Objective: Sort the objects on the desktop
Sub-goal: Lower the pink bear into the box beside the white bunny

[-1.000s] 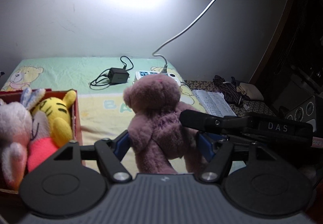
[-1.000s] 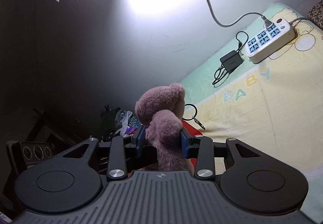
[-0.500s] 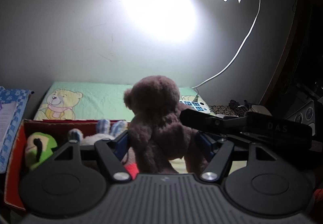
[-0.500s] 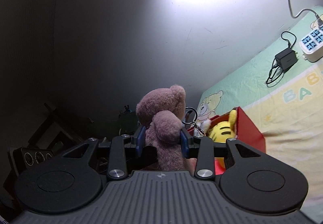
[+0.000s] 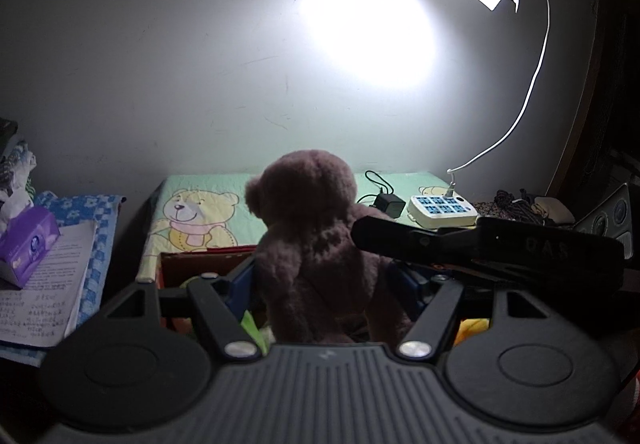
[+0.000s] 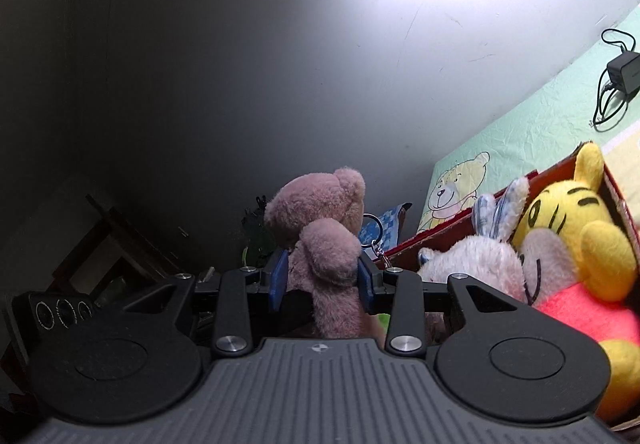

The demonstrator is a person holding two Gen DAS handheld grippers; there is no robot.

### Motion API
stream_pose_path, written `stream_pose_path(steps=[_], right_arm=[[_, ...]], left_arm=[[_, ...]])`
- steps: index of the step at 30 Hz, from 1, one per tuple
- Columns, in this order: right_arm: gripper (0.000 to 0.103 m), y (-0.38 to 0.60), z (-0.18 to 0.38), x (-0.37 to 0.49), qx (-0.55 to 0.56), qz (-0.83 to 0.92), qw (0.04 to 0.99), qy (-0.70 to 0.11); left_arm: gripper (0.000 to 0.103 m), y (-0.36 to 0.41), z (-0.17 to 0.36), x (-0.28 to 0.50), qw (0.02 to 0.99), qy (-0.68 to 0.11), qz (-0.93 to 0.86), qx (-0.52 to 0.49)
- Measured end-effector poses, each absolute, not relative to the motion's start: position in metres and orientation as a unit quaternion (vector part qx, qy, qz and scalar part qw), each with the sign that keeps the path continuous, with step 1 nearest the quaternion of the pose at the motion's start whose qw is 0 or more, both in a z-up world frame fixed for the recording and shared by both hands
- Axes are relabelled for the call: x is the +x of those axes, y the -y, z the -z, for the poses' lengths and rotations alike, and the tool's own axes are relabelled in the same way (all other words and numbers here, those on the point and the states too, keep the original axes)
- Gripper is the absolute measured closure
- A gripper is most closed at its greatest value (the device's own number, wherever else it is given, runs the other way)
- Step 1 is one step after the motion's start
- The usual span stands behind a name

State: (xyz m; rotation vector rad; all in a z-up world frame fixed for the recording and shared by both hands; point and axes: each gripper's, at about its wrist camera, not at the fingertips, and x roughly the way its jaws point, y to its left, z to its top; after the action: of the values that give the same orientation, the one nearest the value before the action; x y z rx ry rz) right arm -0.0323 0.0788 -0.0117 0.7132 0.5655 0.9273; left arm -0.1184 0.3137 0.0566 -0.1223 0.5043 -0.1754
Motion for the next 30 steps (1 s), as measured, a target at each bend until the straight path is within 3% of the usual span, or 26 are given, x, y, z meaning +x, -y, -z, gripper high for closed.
stream_pose_path(steps=[9,13,30], right_arm=[[0.066,-0.093,0.037,-0.038,0.303,-0.407,0.819,-0.267],[0.073,-0.093,0.039,-0.043,0.286,-0.406,0.827,-0.265],[0.073,-0.074,0.041,-0.059,0.241,-0.38,0.837,-0.311]], left_arm=[[0.029,-0.329,-0.025,-0.11,0.954,-0.278,0.107,-0.031],[0.028,-0.332,-0.017,-0.107,0.951,-0.286,0.114,-0.011],[0.026,-0.332,-0.001,-0.111,0.939,-0.308,0.15,-0.005]])
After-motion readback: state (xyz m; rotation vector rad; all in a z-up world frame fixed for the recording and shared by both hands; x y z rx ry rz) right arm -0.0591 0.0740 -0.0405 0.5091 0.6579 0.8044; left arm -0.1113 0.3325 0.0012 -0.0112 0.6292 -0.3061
